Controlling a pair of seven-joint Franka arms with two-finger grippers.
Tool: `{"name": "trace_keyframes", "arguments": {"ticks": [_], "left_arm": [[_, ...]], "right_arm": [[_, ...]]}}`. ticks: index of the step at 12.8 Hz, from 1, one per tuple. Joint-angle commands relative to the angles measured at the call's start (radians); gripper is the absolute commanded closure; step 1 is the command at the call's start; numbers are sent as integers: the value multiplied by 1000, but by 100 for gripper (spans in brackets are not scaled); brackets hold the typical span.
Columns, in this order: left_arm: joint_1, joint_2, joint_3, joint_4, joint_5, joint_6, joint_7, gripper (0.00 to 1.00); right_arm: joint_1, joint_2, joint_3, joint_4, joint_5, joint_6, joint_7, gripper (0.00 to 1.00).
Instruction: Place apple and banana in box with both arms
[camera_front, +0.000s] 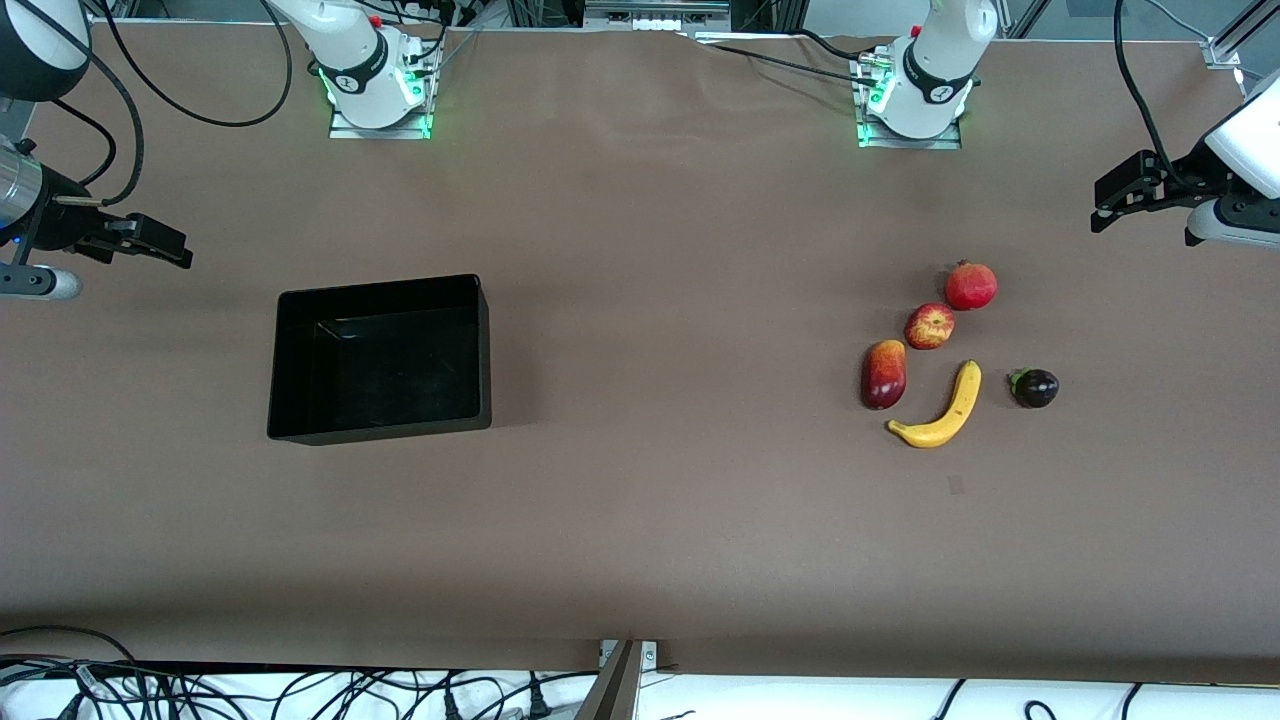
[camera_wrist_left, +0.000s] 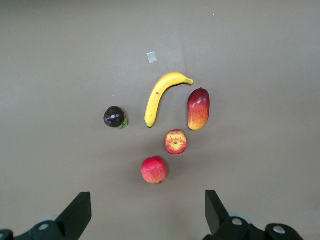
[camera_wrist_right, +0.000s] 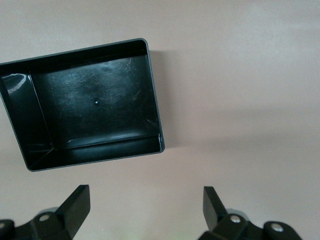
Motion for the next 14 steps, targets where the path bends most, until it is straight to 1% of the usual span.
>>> {"name": "trace_keyframes", "arguments": {"ticks": [1, 8, 10, 13, 14], "left_arm": [[4, 4, -4, 27, -22, -26, -4, 0], [4, 4, -4, 28, -22, -26, -4, 0], [4, 4, -6, 28, -22, -26, -4, 0], [4, 4, -6, 28, -22, -26, -5, 0], [4, 4, -6, 28, -22, -24, -5, 0]], "right_arm": [[-13, -4, 9, -4, -6, -6, 2, 0], [-11, 8, 11, -4, -3, -12, 2, 0], [-14, 17, 9, -3, 6, -64, 3, 0], [-16, 69, 9, 17, 6, -58, 10, 0], [-16, 101, 9, 36, 4, -60, 3, 0]]}}
